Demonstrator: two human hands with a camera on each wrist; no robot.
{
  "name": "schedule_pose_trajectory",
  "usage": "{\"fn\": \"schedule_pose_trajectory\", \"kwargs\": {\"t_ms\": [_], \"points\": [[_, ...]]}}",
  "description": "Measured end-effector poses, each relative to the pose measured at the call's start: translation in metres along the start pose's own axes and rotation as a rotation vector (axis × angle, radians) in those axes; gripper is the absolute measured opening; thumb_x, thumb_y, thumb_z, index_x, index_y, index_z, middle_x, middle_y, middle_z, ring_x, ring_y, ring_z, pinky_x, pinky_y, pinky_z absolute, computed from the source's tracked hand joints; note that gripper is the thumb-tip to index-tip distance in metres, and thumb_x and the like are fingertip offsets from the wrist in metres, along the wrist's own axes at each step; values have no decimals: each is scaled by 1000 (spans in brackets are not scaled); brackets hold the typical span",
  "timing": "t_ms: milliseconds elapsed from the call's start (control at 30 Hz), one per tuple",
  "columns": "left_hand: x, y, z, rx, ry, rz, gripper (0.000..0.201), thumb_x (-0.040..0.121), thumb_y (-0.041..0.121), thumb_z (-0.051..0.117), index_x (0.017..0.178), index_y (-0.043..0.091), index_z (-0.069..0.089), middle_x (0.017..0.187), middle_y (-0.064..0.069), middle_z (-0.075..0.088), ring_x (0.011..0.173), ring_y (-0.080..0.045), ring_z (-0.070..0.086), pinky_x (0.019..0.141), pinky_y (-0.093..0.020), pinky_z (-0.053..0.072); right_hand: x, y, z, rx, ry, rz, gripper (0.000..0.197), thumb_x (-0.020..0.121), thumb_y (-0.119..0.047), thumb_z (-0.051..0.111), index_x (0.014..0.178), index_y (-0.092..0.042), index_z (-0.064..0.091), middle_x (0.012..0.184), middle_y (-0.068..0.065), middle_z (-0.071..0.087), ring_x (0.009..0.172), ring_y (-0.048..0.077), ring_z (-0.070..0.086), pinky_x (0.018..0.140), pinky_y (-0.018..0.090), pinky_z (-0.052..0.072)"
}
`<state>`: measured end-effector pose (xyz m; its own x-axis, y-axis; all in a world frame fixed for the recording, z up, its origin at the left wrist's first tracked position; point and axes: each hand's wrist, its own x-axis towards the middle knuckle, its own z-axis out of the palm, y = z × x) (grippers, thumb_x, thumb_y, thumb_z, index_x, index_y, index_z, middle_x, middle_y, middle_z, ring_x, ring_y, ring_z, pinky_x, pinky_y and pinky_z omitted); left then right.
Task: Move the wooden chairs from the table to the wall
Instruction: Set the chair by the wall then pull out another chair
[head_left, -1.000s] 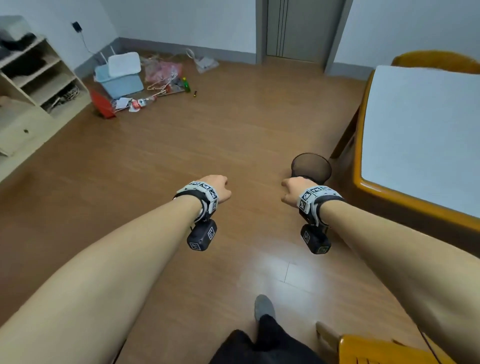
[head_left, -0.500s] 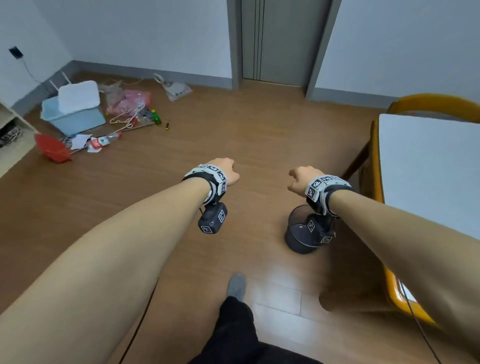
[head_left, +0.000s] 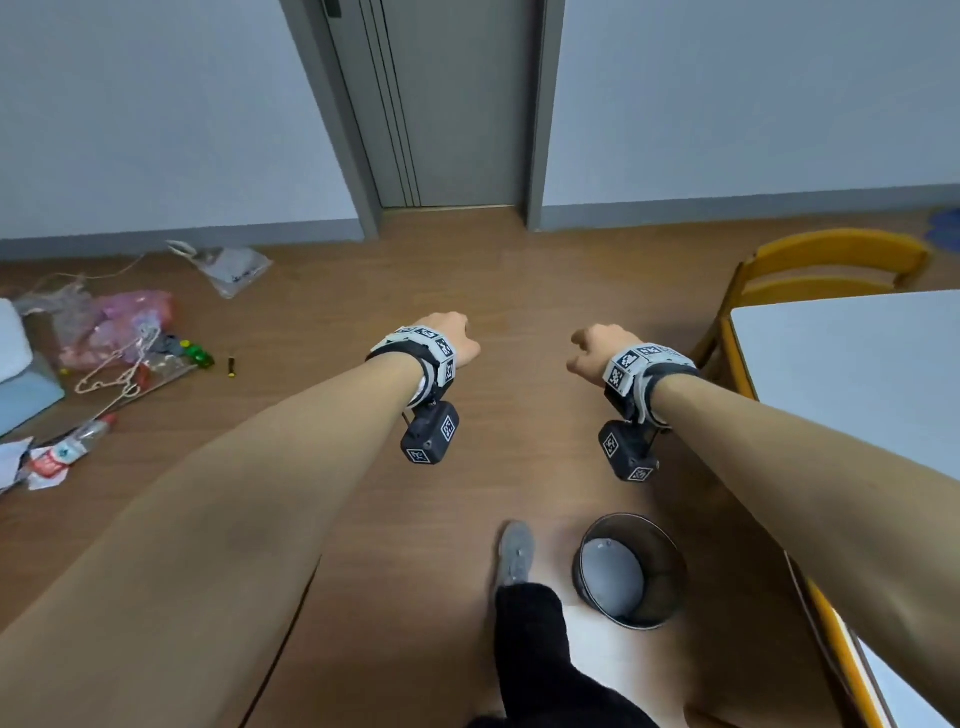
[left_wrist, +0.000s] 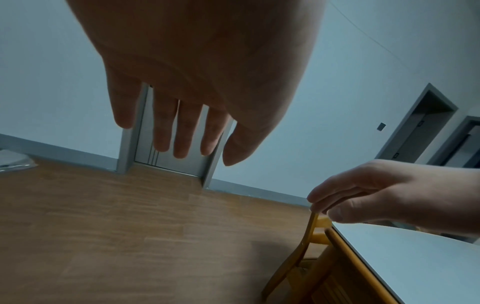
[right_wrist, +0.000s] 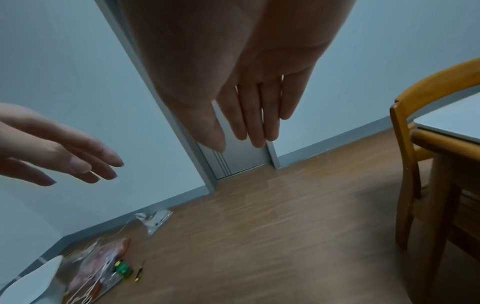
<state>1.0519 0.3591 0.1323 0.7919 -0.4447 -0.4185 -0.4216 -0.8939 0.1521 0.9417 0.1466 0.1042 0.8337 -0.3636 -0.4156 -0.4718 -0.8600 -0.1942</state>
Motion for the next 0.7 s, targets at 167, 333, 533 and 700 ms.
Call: {"fn": "schedule_pose_trajectory", "kwargs": {"t_ms": [167,333,533,700], "points": [[128,19,-46,33,-18,27,51,92,34,53,140,18,52,131,-8,61,104,-29,60,78,-33,44,120,14,-47,44,14,74,55,89,-35,62,141,-19,57,134,10,64,118,33,62,97,38,51],[235,51,-101,44,-10,79,52,92,37,53,142,20,51,135,-8,58,114,-31,59,82,-32,44,205,37,-96,100,26,149,55,91,-37,62,143,-18,55,135,10,63,118,32,62,97,37,50],[369,111,-148,86,-45,233,54,92,34,54,143,21,50,138,-8,57,119,-31,58,84,-32,42,300,87,-148,166,36,299,56,94,-37,60,145,-17,52,138,11,60,121,32,60,99,38,50],[493,186,-174,178,-84,452,52,93,34,52,143,18,50,138,-8,57,116,-30,59,82,-31,43,363,141,-179,269,79,494,56,95,-36,60,147,-15,51,141,10,58,124,32,58,101,38,49]]}}
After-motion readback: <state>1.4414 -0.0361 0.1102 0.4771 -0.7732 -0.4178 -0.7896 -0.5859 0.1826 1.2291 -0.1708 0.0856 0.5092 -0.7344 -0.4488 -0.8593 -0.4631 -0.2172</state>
